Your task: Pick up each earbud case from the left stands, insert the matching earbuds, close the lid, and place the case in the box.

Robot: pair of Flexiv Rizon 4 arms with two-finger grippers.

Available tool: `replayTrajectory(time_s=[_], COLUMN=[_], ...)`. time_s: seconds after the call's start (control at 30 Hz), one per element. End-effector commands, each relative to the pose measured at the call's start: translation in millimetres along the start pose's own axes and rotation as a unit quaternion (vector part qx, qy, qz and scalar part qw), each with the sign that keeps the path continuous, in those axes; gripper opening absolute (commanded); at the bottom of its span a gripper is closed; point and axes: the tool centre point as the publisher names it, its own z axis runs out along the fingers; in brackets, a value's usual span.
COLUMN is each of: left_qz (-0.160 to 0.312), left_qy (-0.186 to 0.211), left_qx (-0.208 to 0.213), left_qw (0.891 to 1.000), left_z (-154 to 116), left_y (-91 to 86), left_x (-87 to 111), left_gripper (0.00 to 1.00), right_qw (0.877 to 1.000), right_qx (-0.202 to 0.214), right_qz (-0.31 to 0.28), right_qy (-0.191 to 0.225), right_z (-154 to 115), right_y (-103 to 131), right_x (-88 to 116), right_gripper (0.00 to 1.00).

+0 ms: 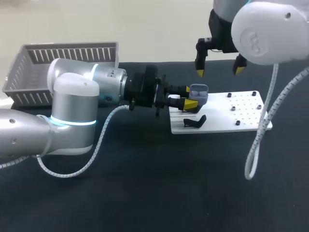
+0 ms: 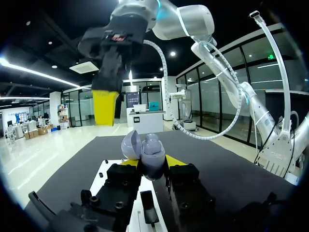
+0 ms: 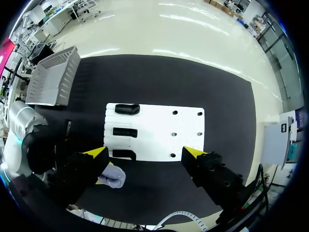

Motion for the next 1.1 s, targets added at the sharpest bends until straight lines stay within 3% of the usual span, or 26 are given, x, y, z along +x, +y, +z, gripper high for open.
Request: replayTrajectory(time_s=[0.03,0.93,1.1], left_qz=[0.001,0.001,0.001], left_qy=[-0.001,-0.001,-0.001], left_qx=[-0.001,-0.001,-0.001], left_qw=[1.000,1.000,1.000], left_z=[0,0,0], left_y=[-0.8,-0.8,-0.8], left_x=[0.7,0.7,0.7], left_gripper=[0.00,0.00,0.00], right_qw=[1.000,0.998,0.999], right_qx=[-0.007,-0.048,-0.042], right_qz=[0.002,-0.022,-0.025], right_qy=[0.010,0.039,0.012], right_z=[9,8,-4], right_y=[-3,8,6], right_x=[-5,33,33], right_gripper=[1.00,1.00,1.00])
